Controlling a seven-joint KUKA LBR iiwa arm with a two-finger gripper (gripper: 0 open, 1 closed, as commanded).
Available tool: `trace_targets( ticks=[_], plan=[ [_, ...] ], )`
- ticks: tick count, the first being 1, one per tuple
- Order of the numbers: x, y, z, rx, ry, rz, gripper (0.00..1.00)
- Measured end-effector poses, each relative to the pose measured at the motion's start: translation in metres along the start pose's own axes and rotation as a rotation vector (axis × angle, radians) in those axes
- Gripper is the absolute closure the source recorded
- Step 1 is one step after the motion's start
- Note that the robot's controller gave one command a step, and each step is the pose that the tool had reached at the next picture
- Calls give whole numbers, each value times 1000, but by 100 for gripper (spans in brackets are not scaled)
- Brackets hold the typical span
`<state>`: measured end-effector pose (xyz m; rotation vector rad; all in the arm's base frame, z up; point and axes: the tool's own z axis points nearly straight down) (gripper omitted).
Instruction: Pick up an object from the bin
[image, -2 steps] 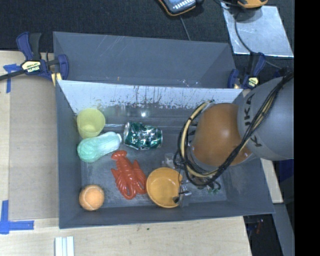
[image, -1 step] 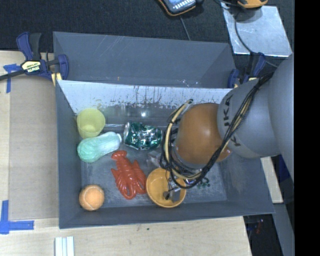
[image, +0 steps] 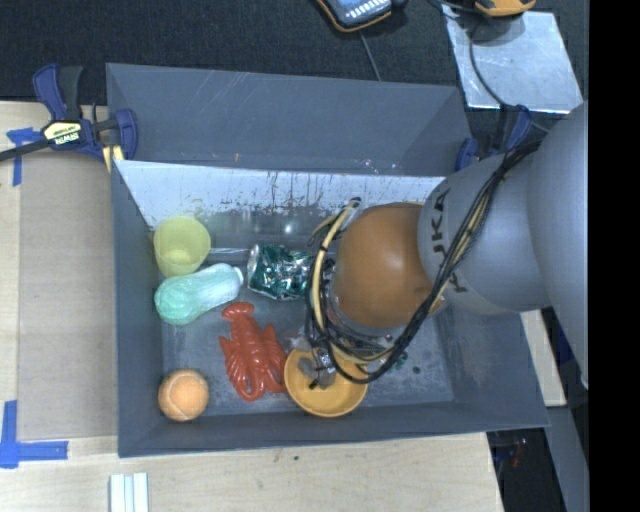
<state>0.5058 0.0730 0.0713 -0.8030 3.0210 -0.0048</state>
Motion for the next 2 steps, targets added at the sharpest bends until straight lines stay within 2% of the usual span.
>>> trace_targets(
  ticks=[1, 2],
  plan=[
    [0, 0, 0, 0, 0, -1, 100],
    [2, 1, -36, -4, 9, 1, 100]
  ],
)
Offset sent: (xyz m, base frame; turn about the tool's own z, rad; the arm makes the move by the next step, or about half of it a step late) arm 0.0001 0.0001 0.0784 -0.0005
